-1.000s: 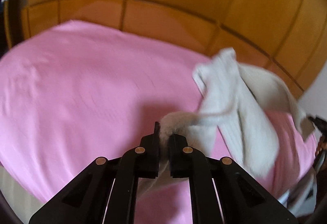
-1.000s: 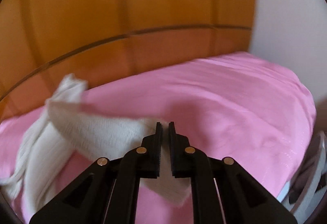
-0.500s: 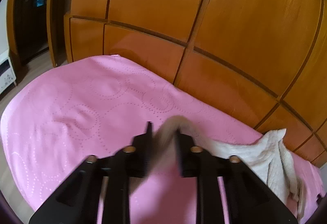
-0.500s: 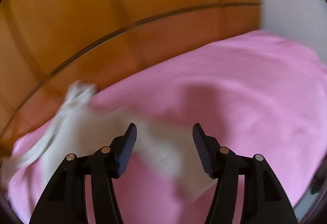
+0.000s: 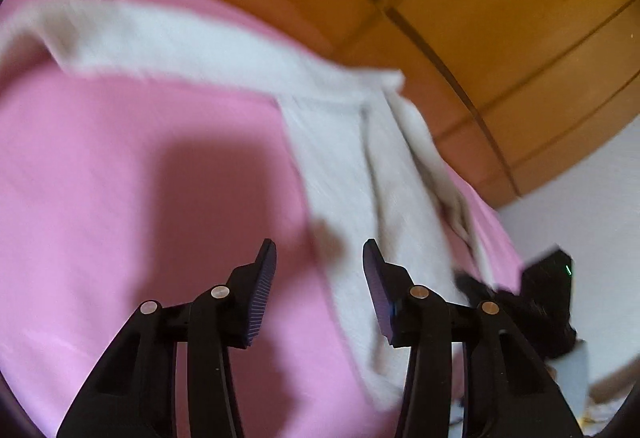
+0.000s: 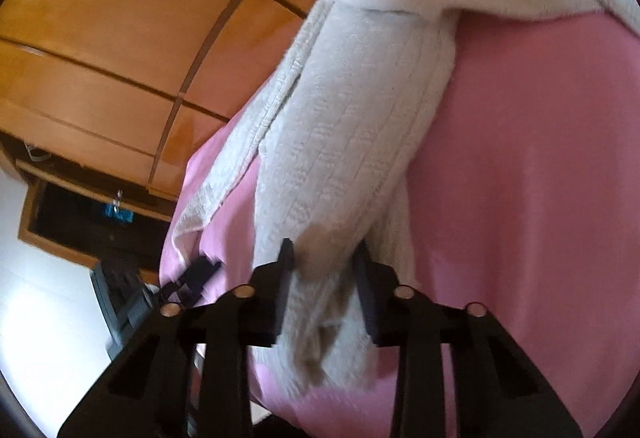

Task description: Fold small clothes

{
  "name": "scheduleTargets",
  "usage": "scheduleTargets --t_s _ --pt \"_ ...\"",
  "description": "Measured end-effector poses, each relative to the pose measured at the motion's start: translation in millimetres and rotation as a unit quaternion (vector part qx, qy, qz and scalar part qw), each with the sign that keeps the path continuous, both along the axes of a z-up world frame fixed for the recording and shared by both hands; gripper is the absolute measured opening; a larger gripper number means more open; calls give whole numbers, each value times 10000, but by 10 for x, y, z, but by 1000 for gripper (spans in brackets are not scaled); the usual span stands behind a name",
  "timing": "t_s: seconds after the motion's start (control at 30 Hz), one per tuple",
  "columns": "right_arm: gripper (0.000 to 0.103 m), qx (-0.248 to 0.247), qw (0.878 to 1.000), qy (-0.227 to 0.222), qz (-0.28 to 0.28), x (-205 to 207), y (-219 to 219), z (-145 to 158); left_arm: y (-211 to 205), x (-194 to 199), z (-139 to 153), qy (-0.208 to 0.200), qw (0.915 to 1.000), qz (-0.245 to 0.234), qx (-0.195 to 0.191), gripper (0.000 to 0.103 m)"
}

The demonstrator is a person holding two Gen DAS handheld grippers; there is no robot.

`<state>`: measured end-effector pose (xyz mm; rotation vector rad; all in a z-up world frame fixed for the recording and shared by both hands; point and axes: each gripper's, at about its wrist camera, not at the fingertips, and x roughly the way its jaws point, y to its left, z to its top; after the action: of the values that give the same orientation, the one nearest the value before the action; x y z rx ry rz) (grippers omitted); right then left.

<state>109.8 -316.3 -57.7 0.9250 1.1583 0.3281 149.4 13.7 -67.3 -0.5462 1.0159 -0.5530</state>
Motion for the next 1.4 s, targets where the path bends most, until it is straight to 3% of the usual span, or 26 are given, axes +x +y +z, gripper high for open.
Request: scheduleTargets --t_s 0.13,0.2,0.27,0.33,0.57,0.7,0.77,0.83,0.97,1.07,1.17,1.23,1.33,1.4 --pt "9 -86 9998 -150 -27 96 -26 86 -284 -78 -228 386 9979 -261 -449 44" --pt "7 -259 9992 -301 92 141 -27 206 -397 -108 -289 449 9973 -375 -442 20" --pt "6 -554 9971 -487 190 169 -73 326 -381 -121 -267 407 9975 -349 -457 8" --pt "5 -780 9940 -727 232 147 -111 533 -273 -160 -137 271 9975 -333 -553 3" --pt "5 -1140 9786 -1712 -81 -122 -589 1407 373 -401 661 -385 9965 -250 -698 2" --pt "5 -1189 9731 -1949 -309 -440 -882 1696 882 -649 1075 -539 9952 -42 -818 2" --pt "5 -1242 9733 -1896 -370 -563 -950 1689 1061 -773 1198 -592 9957 41 -718 2" --pt "5 -1432 9760 -1611 -291 -710 -1008 1525 1103 -847 1192 -566 9976 132 -375 2" --pt "5 -1886 9802 -586 -118 -935 -1002 884 1171 -944 655 181 9993 299 151 2" --pt "5 -2052 9783 144 -231 -1062 -1040 326 1165 -922 141 679 9944 564 583 2" --pt "6 -2212 9741 387 -275 -1102 -1084 99 1153 -920 -152 931 9899 694 819 4" --pt "18 -2125 9759 390 -313 -1100 -1139 101 1178 -959 -124 837 9880 812 1011 4" --pt "42 -2414 9679 86 -697 -1139 -1354 304 1111 -1014 73 295 9874 874 1289 5" --pt "43 -2836 9552 -52 -845 -1056 -1506 386 1026 -1019 172 62 9858 870 1437 5"
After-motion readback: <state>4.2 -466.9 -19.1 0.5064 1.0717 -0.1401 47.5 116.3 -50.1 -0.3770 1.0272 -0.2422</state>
